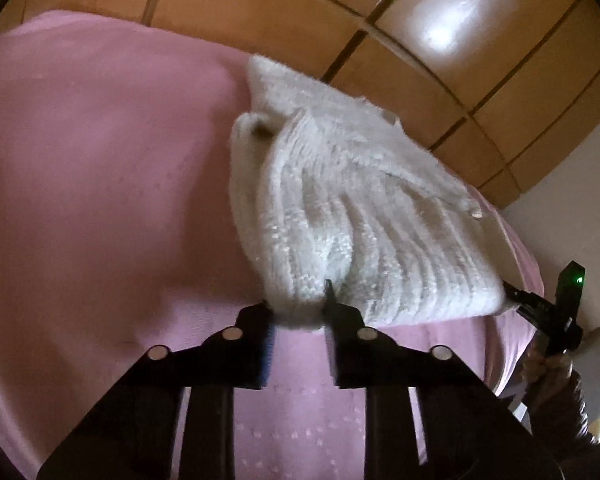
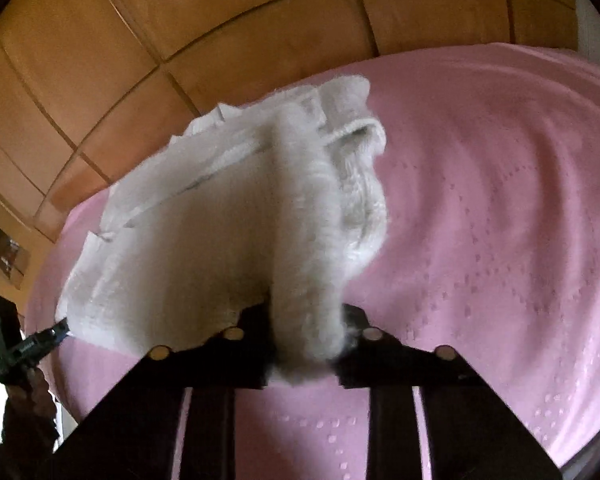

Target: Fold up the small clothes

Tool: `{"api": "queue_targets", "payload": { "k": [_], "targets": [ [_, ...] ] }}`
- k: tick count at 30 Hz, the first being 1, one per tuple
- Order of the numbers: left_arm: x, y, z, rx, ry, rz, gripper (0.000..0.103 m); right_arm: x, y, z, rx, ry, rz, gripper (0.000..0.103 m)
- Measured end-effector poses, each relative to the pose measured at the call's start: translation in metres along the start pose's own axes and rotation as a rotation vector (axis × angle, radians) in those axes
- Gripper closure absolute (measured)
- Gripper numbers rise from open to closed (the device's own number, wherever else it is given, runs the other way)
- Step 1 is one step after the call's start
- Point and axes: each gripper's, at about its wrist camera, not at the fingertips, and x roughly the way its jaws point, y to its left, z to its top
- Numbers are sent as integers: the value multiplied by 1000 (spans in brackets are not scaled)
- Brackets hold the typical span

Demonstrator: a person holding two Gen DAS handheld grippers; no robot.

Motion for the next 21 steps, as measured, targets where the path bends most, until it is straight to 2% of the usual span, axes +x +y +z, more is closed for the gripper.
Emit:
{"api": "queue_targets", "payload": {
  "k": [4, 13, 21],
  "targets": [
    [-21, 1, -12, -6, -13, -27, 89, -21, 2, -6, 6, -17, 39, 90],
    [-59, -5, -48, -16, -5, -59, 93, -61, -8, -41, 61, 6, 88, 92],
    [-81, -12, -100, -20, 98, -46, 93, -82, -25, -74, 94, 85, 63, 92]
  ]
}}
